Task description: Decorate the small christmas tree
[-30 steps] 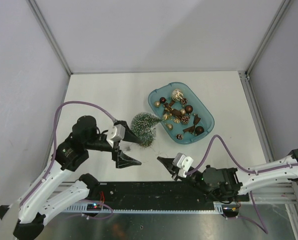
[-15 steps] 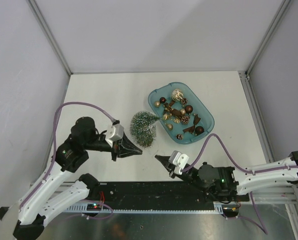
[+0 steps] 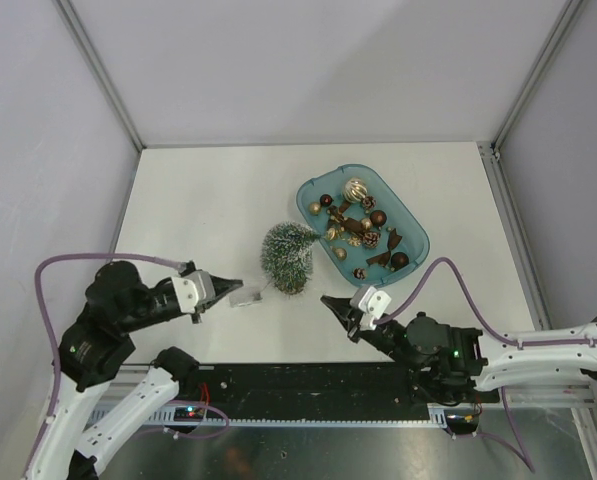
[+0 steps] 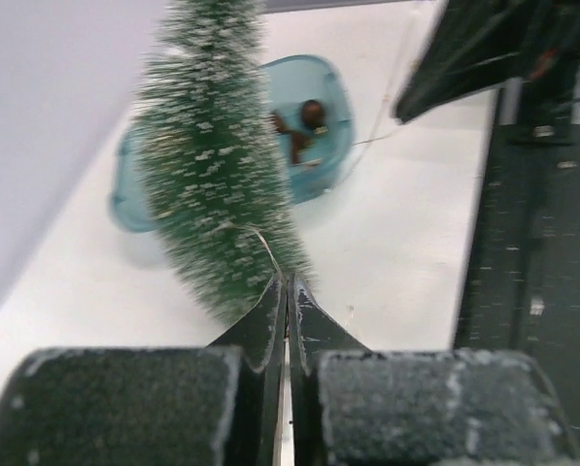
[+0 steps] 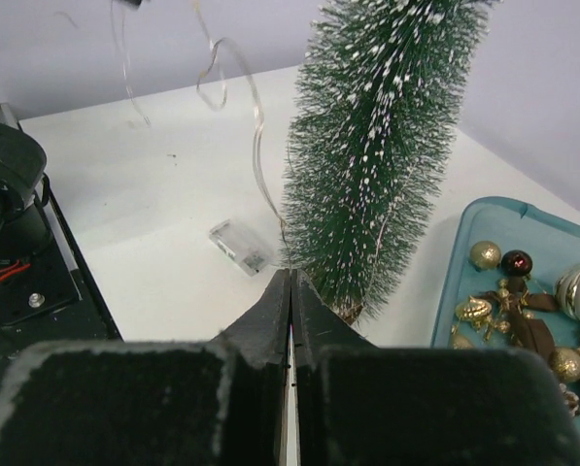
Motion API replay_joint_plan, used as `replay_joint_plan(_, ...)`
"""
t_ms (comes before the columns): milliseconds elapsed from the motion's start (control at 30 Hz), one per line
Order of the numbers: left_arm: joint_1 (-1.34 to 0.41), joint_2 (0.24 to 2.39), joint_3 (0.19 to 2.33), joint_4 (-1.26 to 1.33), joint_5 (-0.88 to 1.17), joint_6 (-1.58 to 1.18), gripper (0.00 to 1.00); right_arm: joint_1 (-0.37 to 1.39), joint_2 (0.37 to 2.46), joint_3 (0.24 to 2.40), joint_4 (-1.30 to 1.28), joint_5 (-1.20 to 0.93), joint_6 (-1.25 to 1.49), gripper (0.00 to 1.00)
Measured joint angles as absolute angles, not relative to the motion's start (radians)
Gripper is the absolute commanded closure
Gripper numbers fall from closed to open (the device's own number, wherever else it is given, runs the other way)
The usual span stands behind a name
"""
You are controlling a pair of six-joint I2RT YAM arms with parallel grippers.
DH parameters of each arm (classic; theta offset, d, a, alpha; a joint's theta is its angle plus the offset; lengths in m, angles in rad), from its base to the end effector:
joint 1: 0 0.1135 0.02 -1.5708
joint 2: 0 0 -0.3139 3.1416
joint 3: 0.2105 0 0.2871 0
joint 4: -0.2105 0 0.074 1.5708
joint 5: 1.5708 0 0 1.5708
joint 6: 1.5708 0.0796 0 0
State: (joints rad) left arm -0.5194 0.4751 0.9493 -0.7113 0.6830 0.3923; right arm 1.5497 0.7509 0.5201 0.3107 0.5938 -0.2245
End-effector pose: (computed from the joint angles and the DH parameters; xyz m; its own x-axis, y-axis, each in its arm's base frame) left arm 0.0577 -0.0909 0.4068 0.1624 0.2488 -0.9549 0.9258 0.2963 0.2346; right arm 0.0491 0.2161 0.3330 0.1835 -0.0502 -0.9817 -0.7960 0.5784 -0.1784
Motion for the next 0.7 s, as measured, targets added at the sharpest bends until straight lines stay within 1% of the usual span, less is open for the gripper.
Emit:
replay_joint_plan(233, -0.517, 0.472, 0.993, -0.740, 0.277, 0.562, 1.00, 1.525, 0.793, 0.520, 0.298, 0.556, -0.191, 1.00)
replay_joint_plan(467, -0.516, 0.457, 0.876, -0.702, -0.065, 0.591, 1.00, 1.517, 0.864, 0.520, 0.313, 0.512, -0.164, 1.00)
replay_joint_plan(600, -0.516, 0.442, 0.812, -0.638, -0.232, 0.554, 1.00, 1.513, 0.918, 0.520, 0.340, 0.484, -0.147, 0.93)
replay_joint_plan(667, -0.516, 0.447, 0.793, -0.591, -0.305, 0.527, 1.00, 1.509, 0.942, 0.521, 0.351, 0.474, -0.136, 0.87)
replay_joint_plan(700, -0.516, 0.455, 0.786, -0.556, -0.349, 0.504, 1.00, 1.507, 0.954, 0.524, 0.351, 0.468, -0.129, 0.80)
